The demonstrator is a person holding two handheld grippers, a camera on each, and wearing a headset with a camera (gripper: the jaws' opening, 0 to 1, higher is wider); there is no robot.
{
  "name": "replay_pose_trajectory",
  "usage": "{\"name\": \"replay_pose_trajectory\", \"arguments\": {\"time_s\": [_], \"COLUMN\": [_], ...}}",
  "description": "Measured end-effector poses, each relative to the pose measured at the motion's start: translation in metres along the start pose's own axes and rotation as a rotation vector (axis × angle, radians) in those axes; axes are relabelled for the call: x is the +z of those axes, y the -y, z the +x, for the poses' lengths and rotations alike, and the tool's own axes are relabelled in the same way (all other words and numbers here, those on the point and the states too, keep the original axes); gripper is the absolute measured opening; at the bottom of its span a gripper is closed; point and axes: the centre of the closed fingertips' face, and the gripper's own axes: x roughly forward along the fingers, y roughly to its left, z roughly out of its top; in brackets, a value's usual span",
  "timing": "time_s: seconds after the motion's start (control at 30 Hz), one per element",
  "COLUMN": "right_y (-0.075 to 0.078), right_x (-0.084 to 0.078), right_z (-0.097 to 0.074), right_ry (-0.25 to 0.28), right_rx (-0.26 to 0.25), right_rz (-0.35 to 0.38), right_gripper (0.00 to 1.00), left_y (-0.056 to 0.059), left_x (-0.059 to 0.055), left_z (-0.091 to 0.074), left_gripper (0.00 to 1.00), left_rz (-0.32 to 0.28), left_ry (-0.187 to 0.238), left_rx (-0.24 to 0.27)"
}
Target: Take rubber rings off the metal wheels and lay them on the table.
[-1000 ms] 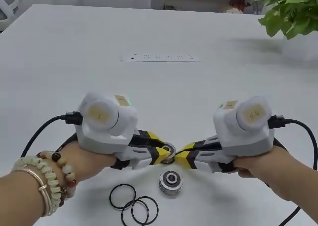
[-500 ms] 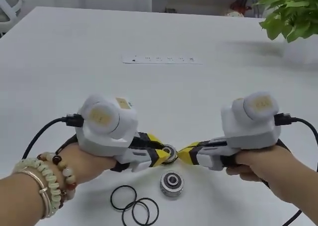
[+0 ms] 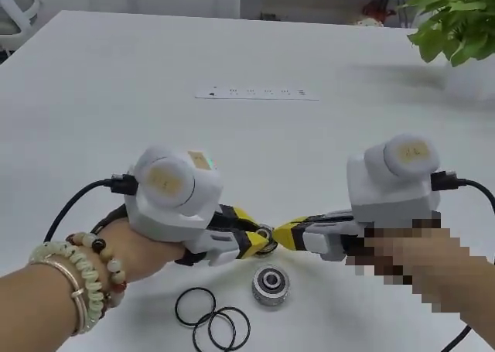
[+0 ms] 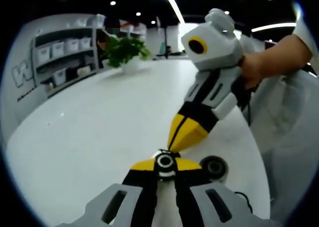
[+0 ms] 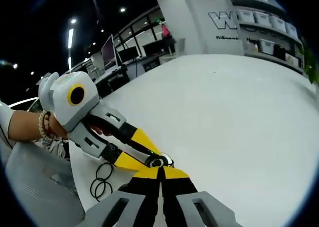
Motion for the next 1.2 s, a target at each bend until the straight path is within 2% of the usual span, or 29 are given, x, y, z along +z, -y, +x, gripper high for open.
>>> {"name": "replay_pose_trajectory", "arguments": {"time_s": [0.13,0.17,0.2,0.27,0.3,0.37,0.53,0.63,0.7,0.8,0.87,0.97,1.2], "right_y": [-0.008,-0.017,-0.022,-0.014,-0.013,-0.013,-0.003,-0.002,-0.002,0.000,0.000,0.000,0.002], "right_x": [0.005,0.010,0.021,0.016,0.016,0.012,0.010,0.008,0.008,0.010,0.011,0.014,0.027], "right_z": [0.000,0.001,0.000,0.000,0.001,0.001,0.000,0.000,-0.001,-0.002,-0.003,-0.005,-0.013], "right_ry": [0.019,0.043,0.096,0.050,0.055,0.044,0.031,0.021,0.021,0.024,0.030,0.038,0.090], "right_rx": [0.031,0.082,0.093,0.037,0.029,0.046,0.007,-0.001,-0.002,-0.005,-0.009,-0.006,-0.007], "right_rz": [-0.010,-0.016,0.000,-0.030,-0.055,-0.019,-0.020,-0.034,-0.038,-0.036,-0.037,-0.033,-0.013], "right_gripper": [0.00,0.00,0.00,0.00,0.00,0.00,0.00,0.00,0.00,0.00,0.00,0.00,0.00], "left_y": [0.000,0.000,0.000,0.000,0.000,0.000,0.003,0.007,0.008,0.010,0.012,0.013,0.012], "left_x": [0.000,0.000,0.000,0.000,0.001,0.000,0.001,0.005,0.008,0.013,0.015,0.017,0.025], "left_z": [0.000,0.000,0.000,0.000,0.000,0.000,-0.002,-0.008,-0.012,-0.019,-0.024,-0.035,-0.062], "left_gripper": [0.12,0.12,0.12,0.13,0.13,0.13,0.17,0.24,0.25,0.26,0.29,0.37,0.45], "left_rz": [0.002,0.002,0.001,-0.002,-0.009,-0.016,-0.031,-0.024,-0.022,-0.013,0.002,0.034,0.051], "left_ry": [0.000,0.000,0.000,0.000,0.001,0.000,-0.014,-0.002,0.006,0.016,0.005,-0.008,-0.003], "left_rx": [0.001,0.001,0.002,0.003,0.006,0.007,-0.024,-0.043,-0.049,-0.067,-0.078,-0.073,-0.051]}}
